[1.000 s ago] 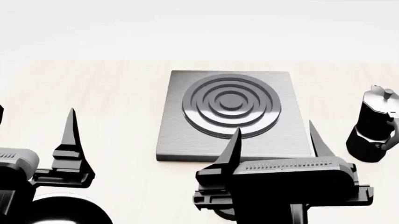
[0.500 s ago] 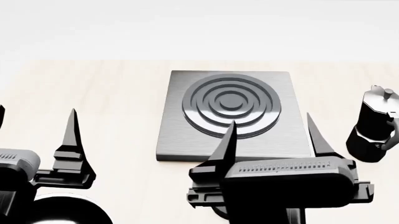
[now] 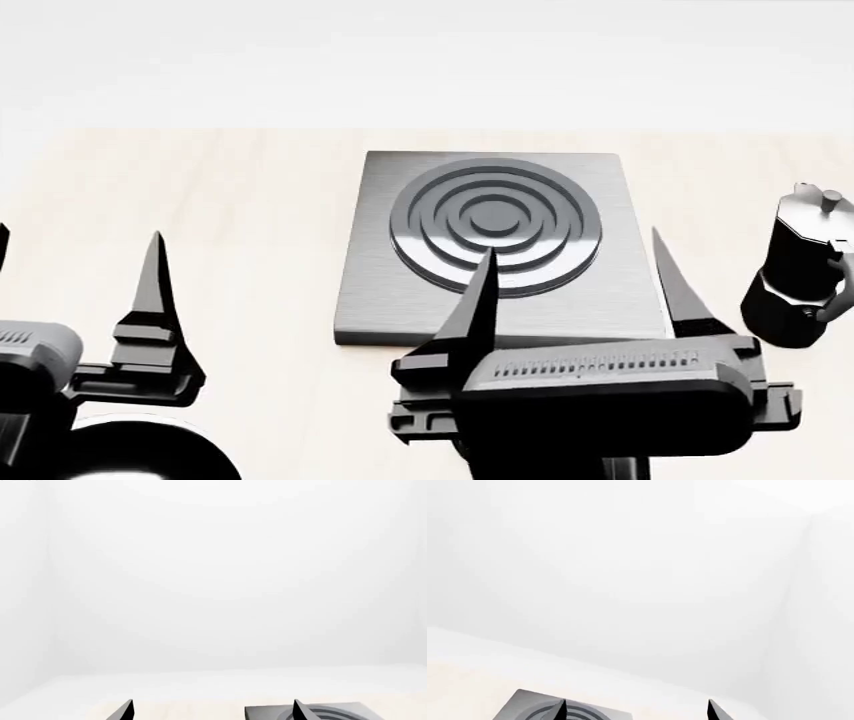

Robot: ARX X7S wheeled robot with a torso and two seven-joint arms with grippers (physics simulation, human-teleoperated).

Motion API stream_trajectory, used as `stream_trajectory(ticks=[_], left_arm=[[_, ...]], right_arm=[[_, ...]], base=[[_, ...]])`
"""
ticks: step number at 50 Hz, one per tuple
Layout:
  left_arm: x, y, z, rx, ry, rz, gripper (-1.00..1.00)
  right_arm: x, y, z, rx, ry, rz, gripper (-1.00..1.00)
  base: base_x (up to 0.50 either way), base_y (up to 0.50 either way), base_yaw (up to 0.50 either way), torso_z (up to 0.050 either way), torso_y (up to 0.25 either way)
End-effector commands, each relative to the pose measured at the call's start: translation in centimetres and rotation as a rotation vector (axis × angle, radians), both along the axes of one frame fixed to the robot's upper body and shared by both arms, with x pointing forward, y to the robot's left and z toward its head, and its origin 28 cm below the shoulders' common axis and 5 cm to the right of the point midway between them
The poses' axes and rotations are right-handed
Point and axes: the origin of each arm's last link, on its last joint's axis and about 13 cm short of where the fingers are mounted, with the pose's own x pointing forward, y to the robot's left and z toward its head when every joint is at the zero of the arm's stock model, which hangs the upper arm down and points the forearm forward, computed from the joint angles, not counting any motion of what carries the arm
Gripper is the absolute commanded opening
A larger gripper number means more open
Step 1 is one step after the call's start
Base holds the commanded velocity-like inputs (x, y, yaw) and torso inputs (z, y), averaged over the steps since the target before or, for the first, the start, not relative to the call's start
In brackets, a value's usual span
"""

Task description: Turn on the stove.

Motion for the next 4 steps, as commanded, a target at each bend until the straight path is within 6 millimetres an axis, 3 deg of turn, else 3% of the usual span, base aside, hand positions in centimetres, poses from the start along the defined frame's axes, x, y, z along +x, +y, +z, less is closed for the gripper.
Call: stream_trajectory(ticks=[1,4], left_arm=[[-0.12,-0.03,0.16,0.0,-0.008,-0.005,1.0],[-0.19,-0.04,0.23,-0.001,-0.01,-0.006,1.0]], right_arm=[[-0.12,-0.01,0.2,-0.006,-0.011,-0.002,1.0],[-0.13,0.01,0.23,-0.01,-0.013,-0.001,1.0]], base=[[0.0,0.0,0.0,0.0,0.0],[0.0,0.0,0.0,0.0,0.0]])
